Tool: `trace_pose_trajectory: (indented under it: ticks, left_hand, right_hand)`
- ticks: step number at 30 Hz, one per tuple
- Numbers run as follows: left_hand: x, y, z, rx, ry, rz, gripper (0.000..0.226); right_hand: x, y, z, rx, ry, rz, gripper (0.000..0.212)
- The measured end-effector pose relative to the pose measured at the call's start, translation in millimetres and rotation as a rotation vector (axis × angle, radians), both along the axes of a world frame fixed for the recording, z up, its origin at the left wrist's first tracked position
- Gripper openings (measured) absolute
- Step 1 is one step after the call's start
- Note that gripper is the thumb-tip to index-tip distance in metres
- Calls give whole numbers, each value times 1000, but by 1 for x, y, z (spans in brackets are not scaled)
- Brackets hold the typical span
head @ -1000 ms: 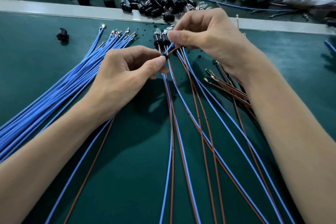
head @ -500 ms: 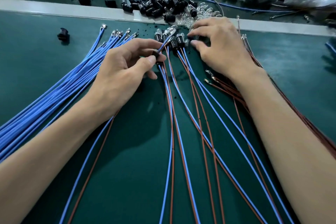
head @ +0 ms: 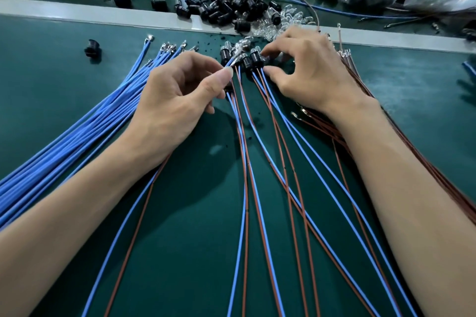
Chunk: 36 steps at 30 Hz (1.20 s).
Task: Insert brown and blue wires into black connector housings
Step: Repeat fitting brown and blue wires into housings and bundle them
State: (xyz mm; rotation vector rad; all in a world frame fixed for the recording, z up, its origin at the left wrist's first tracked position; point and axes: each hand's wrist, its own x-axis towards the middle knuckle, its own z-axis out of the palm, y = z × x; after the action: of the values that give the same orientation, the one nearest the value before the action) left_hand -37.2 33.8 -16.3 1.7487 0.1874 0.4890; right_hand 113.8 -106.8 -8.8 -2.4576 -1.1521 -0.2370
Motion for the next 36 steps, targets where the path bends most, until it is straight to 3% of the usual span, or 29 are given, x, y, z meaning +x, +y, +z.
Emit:
trace_pose_trajectory:
  ticks: [13,17,22,27,36]
  left_hand:
    - [-2,-1,1,-11,19,11,10]
    - [-1,0,1,-30,10,33,9]
    - [0,1,0,-22,7,50,12]
    - [0,2,1,-51,0,75,10]
    - [-2,-1,1,11,23,16,15]
  right_hand:
    - [2,-2,3,123,4,-26,16]
    - [-6,0,20,343,295,65,11]
    - [-19,7,28,423,800,266,15]
    - [-24,10,25,427,949,299,7]
    - [-34,17,22,376,935,350,3]
